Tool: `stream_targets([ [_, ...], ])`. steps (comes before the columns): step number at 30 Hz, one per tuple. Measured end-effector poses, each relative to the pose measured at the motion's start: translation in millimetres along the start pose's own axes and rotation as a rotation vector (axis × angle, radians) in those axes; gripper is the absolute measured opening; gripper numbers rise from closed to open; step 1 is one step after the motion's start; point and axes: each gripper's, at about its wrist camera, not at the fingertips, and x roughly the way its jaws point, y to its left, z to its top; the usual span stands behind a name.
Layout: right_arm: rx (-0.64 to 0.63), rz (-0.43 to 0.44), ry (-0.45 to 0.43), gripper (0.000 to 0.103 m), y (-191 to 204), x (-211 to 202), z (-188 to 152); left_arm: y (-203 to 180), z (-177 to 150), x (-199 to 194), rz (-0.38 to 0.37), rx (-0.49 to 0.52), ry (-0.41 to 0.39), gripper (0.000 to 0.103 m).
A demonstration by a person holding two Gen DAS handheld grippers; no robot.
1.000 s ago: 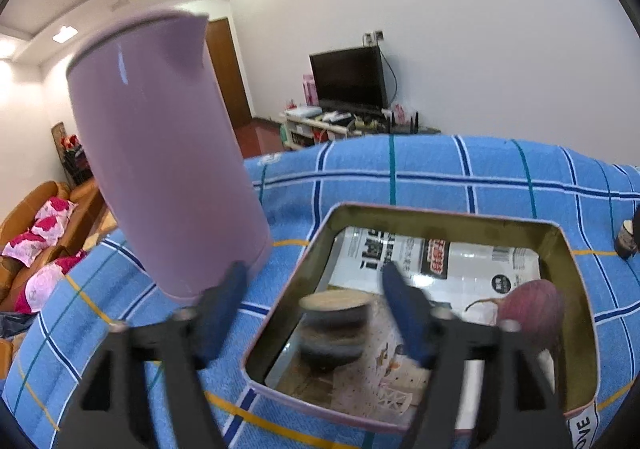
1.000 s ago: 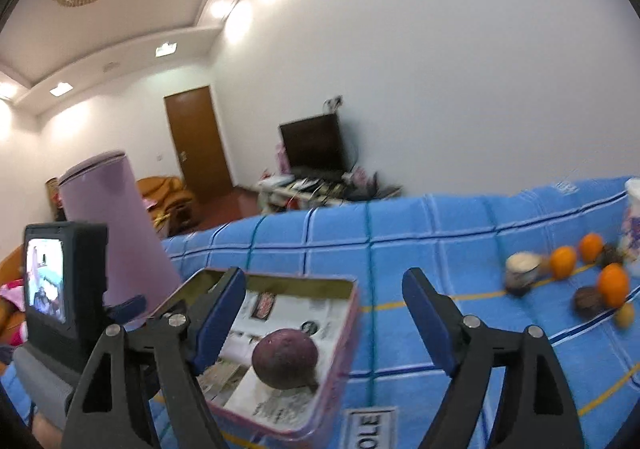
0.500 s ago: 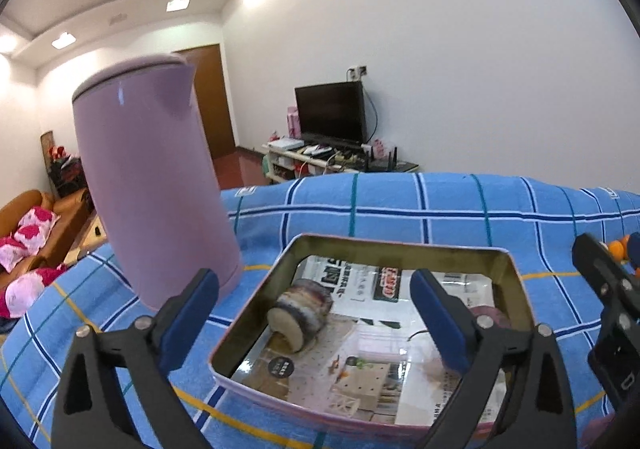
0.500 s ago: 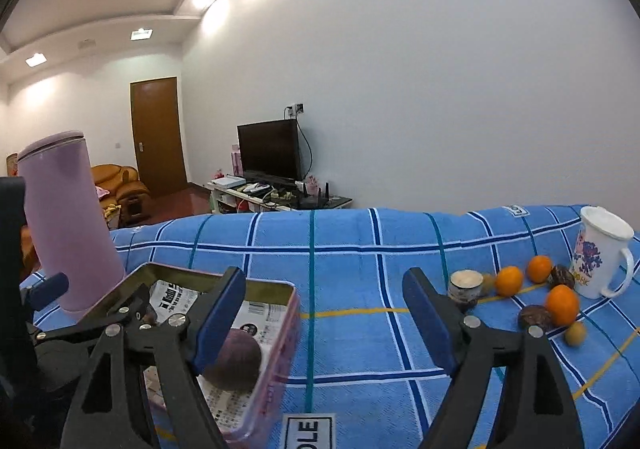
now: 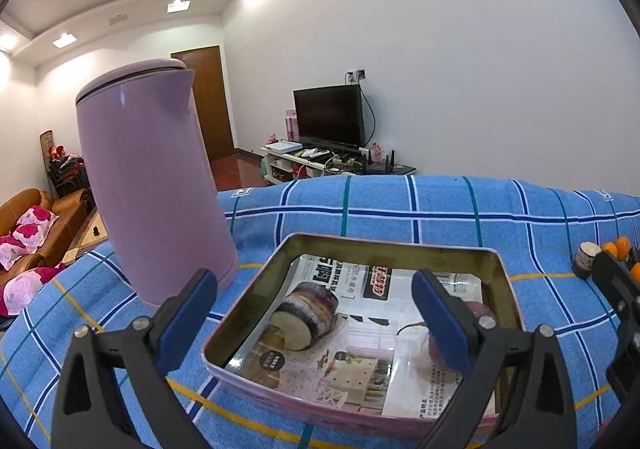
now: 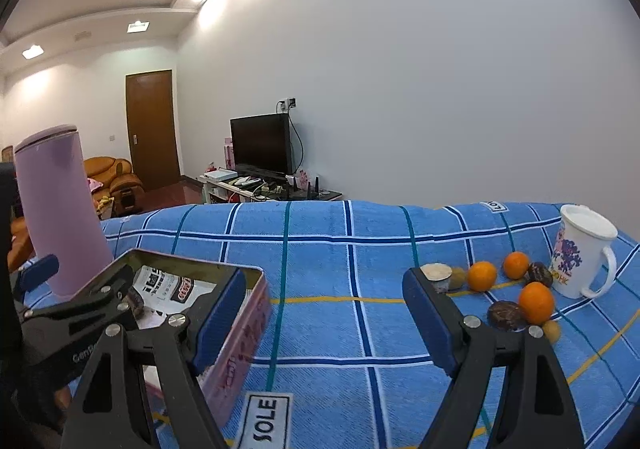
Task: Organize fruits
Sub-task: 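Withdraw both tools from the tin box toward the fruits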
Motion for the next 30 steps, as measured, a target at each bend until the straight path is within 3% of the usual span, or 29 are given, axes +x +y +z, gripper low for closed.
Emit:
stream_targets([
  [17, -0.052, 0.006, 0.0, 0.082, -35, -21, -7, -5, -9, -14, -0.008, -0.049, 0.026, 0.103],
  [30, -0.066, -0.007, 0.001, 0.082, -61, -32, -9, -43, -15, -39, -0.033, 0.041, 0.006, 0.103],
])
